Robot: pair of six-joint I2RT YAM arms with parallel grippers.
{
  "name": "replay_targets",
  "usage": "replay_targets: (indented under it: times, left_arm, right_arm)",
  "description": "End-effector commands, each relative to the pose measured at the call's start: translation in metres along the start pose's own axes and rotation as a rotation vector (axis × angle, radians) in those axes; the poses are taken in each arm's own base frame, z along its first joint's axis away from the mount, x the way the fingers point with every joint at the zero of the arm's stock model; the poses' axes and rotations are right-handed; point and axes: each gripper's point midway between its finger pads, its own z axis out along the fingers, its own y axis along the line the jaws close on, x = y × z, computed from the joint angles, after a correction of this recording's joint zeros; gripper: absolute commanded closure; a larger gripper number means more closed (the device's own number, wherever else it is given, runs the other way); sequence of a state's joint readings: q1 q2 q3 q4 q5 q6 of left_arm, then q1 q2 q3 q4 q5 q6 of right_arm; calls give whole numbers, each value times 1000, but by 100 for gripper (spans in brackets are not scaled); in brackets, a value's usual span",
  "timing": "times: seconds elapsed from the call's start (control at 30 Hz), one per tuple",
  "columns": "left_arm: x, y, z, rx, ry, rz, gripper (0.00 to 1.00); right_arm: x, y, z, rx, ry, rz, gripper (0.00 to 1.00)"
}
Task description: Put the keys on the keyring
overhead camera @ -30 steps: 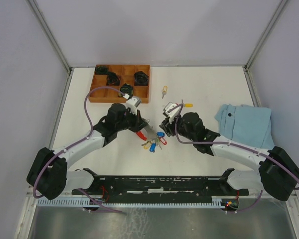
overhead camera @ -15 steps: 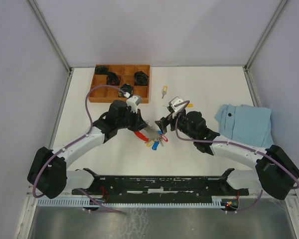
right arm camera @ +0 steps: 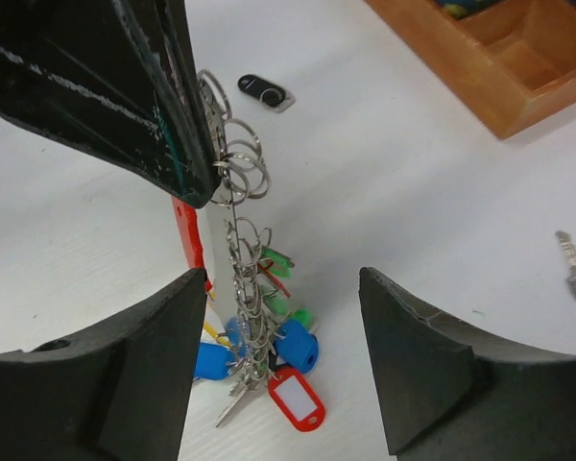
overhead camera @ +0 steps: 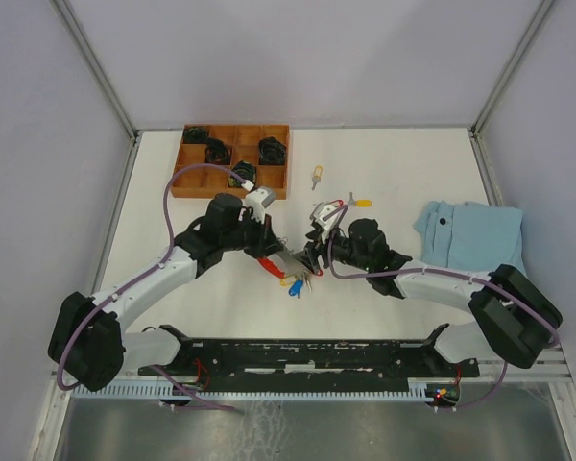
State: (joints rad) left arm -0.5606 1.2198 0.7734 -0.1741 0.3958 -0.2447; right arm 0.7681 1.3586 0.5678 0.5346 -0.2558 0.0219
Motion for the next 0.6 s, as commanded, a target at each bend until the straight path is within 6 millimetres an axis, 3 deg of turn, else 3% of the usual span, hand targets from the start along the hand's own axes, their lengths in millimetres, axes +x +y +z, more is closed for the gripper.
replay_targets:
  times: [0.0,0.2,0.37,0.57]
  left_arm:
    - [-33,-24,-10,98,-89,98,97]
    - [-34,-33,-12,145,-84,102,97]
    - [-33,-37,-11,168,-74,91,97]
    - [-27,-40,-11,182,-53,72,97]
  right_arm:
    - [-6,13,12,-102,-14,0,31]
    - [-1,12,18,-109,-16,16,33]
    - [-1,23,26,-183,-25,45,38]
    - [2,23,27,-192,-16,45,55]
